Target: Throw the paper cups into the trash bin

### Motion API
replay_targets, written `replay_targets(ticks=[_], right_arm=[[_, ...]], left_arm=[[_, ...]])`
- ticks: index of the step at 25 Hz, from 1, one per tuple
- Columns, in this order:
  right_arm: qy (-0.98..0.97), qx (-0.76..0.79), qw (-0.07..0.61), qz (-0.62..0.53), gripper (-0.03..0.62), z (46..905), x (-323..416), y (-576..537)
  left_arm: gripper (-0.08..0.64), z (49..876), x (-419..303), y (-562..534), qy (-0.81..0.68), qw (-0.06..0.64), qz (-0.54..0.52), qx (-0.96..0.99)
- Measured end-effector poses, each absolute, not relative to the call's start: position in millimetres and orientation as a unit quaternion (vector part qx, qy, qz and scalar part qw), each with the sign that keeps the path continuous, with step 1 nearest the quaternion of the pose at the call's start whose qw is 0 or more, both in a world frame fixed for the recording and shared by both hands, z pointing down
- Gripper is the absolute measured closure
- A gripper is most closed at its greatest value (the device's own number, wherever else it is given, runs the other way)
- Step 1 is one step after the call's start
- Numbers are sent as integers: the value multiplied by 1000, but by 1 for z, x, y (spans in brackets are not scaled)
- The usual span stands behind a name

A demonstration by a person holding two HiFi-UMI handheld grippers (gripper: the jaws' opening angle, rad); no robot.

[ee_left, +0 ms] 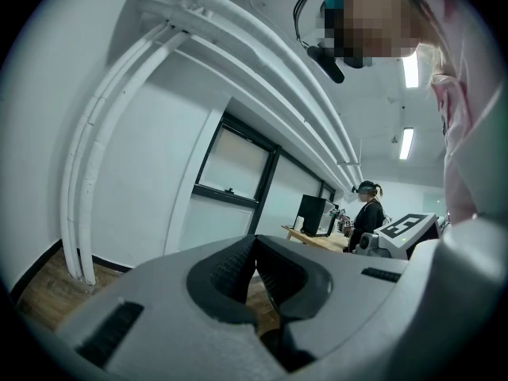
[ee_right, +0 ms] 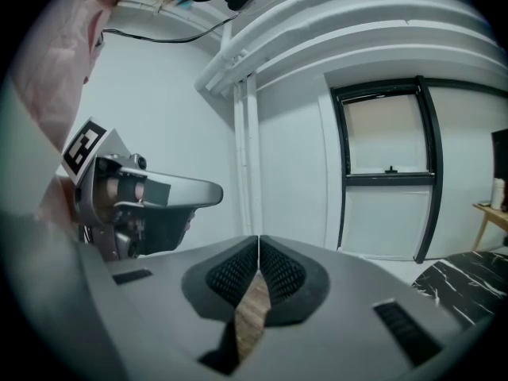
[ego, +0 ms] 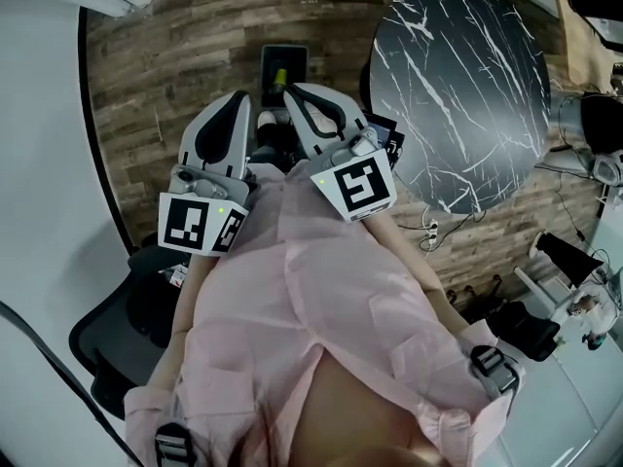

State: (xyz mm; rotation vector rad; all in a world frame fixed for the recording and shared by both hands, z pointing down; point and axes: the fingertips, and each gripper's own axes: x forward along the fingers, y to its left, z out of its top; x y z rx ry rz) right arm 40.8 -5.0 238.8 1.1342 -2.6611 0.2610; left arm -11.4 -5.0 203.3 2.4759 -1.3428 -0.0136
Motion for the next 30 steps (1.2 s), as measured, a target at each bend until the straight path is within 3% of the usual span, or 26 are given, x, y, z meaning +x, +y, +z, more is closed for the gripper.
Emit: replay_targets(ticks=[30], right_arm=[[-911, 384, 119, 91, 562, 240, 31, 1]], left_arm=[[545, 206, -20, 1, -472, 167, -7, 866]])
